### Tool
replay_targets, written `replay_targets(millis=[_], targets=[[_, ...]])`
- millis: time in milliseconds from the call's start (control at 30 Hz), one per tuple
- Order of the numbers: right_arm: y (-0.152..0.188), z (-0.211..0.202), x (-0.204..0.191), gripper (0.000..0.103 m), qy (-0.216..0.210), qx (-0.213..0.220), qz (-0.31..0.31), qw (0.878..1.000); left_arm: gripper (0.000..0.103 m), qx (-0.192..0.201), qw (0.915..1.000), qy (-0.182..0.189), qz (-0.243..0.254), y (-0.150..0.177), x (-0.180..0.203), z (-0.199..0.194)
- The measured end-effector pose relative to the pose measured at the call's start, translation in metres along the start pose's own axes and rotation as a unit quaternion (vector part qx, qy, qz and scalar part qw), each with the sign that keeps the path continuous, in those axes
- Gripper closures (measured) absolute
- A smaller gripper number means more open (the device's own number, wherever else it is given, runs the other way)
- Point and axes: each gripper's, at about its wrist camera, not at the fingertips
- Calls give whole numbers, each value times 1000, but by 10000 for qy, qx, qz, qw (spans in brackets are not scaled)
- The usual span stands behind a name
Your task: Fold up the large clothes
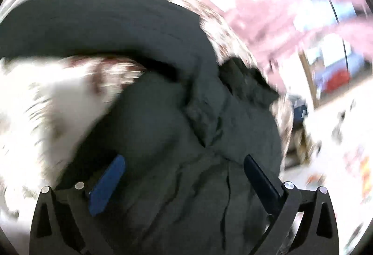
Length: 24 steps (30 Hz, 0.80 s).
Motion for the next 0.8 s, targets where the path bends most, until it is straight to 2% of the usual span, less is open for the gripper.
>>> replay_targets(millis=[67,167,233,300,367,467,567,600,733,800], targets=[[1,-9,-9,2,-99,-1,98,9999,0,187,9984,80,-536,-12,-24,-20],[-2,-12,-20,2,-351,-93,328,9988,0,449,9931,111,-1080,-43,-59,-45],[-1,-6,-27,2,-628,-289,563,9960,0,655,9913,151,-1133,-62,-74,-54],[-1,8,-41,2,-1267,-828,711,9859,0,882,9905,8,-1056,-82,-86,-62],[-1,13,-54,2,-1429,-1066,548,9825,0,840,9887,3,-1240,-95,-99,-62],[-13,15,-74,2,-1067,-1136,-233,9875,0,496,9810,240,-1861,-110,-115,-51],[-31,29,-83,2,-896,-1059,-571,9887,0,302,9809,404,-1880,-114,-114,-37],[-39,35,-84,2,-822,-962,-612,9901,0,274,9802,406,-1917,-113,-115,-35],[-70,70,-82,2,-294,-482,-652,9963,0,315,9669,618,-2454,-119,-137,-35],[-87,94,-76,2,-203,-464,-307,9982,1,492,9686,563,-2373,-125,-141,-35]])
Point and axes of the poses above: each gripper's, at about its wrist camera, not at the fingertips, and z roughly the way its jaws point, x to its right, y to its underside, and after that the axes turned 13 degrees about -z, right-handed
